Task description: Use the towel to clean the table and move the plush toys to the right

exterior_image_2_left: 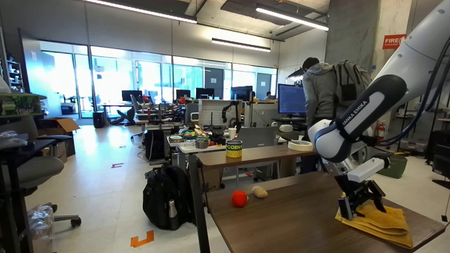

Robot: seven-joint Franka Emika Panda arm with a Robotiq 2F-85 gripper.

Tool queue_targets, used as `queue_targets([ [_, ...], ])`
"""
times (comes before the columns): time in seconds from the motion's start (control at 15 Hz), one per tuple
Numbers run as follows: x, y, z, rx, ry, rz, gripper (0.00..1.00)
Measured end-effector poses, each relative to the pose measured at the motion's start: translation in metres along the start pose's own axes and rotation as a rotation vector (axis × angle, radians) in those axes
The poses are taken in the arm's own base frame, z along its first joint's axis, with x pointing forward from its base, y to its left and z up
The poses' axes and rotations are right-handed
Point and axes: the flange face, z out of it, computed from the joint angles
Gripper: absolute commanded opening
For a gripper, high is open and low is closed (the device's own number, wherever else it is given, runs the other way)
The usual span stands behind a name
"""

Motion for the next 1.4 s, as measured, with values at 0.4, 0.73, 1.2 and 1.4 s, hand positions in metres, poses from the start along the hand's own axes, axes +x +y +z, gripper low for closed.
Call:
queue_targets([
  [0.4, 0.017, 0.095, 0.019, 0.152, 0.053, 0.230, 1.00],
  [0.73, 0.022, 0.095, 0.004, 0.235, 0.243, 0.326, 1.00],
  [1.2, 0.009, -0.006, -0.028, 0.141, 0.581, 0.240, 1.00],
  [1.4, 0.008, -0.008, -0.031, 0.137, 0.583, 0.244, 1.00],
])
